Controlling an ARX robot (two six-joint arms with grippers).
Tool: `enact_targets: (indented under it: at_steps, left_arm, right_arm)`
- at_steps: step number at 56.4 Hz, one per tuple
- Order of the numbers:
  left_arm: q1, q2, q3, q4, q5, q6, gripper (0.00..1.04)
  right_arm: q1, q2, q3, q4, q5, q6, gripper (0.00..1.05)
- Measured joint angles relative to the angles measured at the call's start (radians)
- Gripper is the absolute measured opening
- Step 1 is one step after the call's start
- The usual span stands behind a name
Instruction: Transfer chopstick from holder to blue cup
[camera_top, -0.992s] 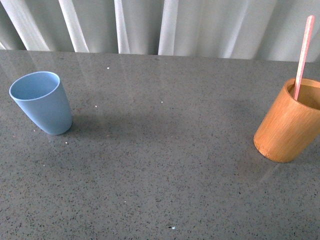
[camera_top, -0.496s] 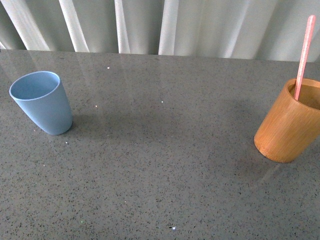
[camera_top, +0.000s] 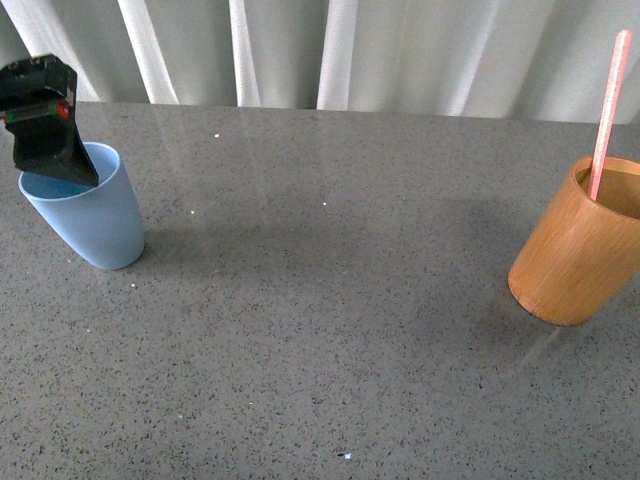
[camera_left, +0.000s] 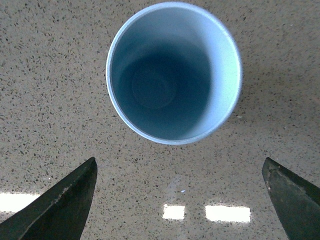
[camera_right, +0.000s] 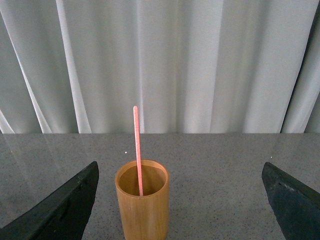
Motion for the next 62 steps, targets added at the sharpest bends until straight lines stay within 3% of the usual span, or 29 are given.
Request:
enact_targets:
  at_steps: [62]
  left_arm:
    - [0.076,0.166,0.172,0.005,-0.055,0.035,0.98]
  right_arm:
    - [0.0,0.0,0.0,0.0,0.0,0.0,0.95]
